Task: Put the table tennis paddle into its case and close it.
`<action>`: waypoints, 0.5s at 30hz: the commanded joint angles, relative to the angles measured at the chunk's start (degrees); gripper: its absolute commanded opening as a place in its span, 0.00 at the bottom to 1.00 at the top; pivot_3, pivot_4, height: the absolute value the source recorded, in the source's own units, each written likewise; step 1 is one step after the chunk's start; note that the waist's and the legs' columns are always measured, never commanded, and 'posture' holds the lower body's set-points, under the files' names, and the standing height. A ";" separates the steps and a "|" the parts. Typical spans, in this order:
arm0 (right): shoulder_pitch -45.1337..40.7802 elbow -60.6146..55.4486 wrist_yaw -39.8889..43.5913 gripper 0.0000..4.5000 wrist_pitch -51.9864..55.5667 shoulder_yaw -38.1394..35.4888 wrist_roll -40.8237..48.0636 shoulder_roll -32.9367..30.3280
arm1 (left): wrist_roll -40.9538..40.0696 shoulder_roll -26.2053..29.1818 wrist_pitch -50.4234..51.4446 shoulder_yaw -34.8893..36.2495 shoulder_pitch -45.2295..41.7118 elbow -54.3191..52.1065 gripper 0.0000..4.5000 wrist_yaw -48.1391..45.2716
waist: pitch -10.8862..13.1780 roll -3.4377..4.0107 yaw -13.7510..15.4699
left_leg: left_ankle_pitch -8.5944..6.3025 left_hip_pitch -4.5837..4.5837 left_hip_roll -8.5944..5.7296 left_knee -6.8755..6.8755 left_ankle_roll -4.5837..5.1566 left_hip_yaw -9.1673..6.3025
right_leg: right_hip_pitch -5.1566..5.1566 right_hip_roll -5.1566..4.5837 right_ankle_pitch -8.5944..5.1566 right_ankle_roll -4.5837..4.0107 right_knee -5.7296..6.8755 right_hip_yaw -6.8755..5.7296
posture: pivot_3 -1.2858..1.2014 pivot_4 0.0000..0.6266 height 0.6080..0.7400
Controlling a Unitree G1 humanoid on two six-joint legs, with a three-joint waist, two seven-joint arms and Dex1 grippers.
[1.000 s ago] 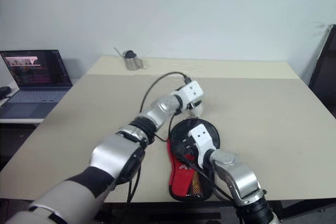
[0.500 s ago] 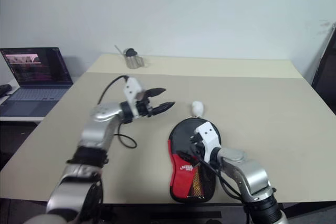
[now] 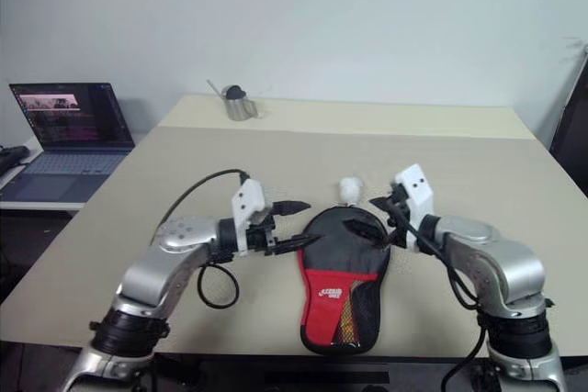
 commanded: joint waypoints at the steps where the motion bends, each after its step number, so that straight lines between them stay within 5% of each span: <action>1: 0.33 -0.55 3.58 1.00 -4.19 0.19 -0.04 -4.01 | 3.45 -1.80 -4.69 -2.74 -2.78 5.21 0.77 0.68 | 0.04 0.05 0.01 | 0.00 -0.01 0.00 -0.02 0.00 0.01 | -0.02 0.00 0.00 0.00 0.01 0.00 | 0.52 0.24 1.00; 3: 1.01 -0.77 4.61 1.00 -5.14 1.12 -0.46 -6.08 | 3.88 -2.65 -5.40 -3.45 -3.58 7.44 0.77 0.22 | 0.04 0.05 0.02 | 0.00 -0.03 -0.02 -0.02 0.00 0.01 | -0.03 0.01 0.00 -0.01 -0.01 -0.01 | 0.52 0.24 1.00; 8: 4.19 -3.00 8.47 1.00 -3.59 -0.97 3.15 -11.58 | 2.78 -4.26 -5.00 -4.97 -5.91 9.99 0.99 -3.33 | 0.07 0.07 0.01 | -0.01 -0.07 -0.01 -0.05 0.01 0.01 | -0.04 0.02 0.00 -0.01 -0.06 -0.01 | 0.52 0.24 1.00; 15: 5.06 -1.85 9.92 1.00 -5.01 -2.03 3.89 -15.79 | 4.33 -6.78 -6.36 -6.12 -7.37 13.89 0.99 -3.70 | 0.07 0.07 -0.06 | -0.01 -0.03 -0.02 -0.04 0.01 0.03 | -0.03 0.05 -0.05 0.07 -0.04 0.01 | 0.52 0.24 1.00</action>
